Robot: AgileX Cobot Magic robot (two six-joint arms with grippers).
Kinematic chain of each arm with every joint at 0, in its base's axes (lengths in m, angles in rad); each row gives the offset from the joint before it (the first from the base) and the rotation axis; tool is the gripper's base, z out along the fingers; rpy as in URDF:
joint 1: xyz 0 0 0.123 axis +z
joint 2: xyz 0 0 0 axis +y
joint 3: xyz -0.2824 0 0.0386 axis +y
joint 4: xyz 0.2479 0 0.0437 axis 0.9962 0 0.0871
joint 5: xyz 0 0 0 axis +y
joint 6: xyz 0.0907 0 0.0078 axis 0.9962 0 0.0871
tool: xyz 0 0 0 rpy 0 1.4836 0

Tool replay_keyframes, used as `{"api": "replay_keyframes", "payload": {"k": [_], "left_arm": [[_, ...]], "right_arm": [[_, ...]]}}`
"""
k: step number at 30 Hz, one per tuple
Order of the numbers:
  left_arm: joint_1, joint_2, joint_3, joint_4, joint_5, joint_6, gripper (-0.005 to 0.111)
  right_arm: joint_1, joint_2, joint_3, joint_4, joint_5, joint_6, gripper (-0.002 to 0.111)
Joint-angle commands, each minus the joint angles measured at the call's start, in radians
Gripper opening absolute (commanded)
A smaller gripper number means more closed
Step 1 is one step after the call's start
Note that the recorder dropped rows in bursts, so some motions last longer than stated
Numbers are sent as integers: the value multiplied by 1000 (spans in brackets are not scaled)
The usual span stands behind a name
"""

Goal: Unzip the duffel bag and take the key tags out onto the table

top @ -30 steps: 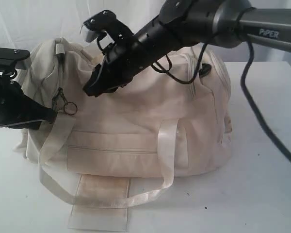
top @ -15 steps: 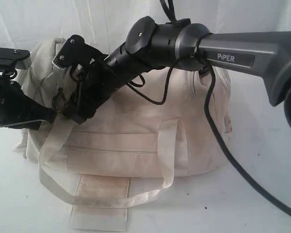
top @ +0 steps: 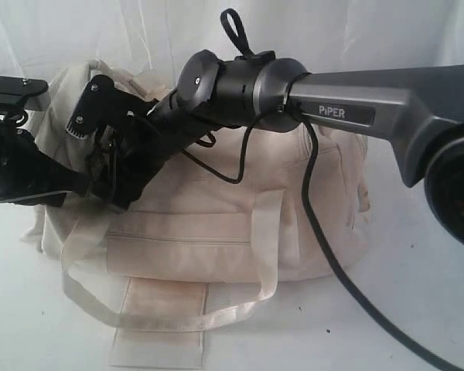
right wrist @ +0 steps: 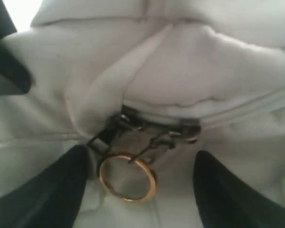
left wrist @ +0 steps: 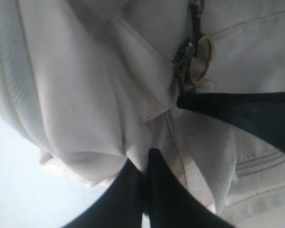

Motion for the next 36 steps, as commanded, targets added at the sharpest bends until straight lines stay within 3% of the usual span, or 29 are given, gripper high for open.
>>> {"api": "replay_keyframes", "payload": {"k": [1,18,36], "left_arm": [[-1,-21,5,-20,12,7,0],[-1,-21,5,-20,12,7,0],[-1,-21,5,-20,19,7,0]], "right_arm": [[0,0,-5,-94,7,89,55],[0,-56,-5,-157,13,155,1],[-11,-112,-5,-187,-121,190,0]]}}
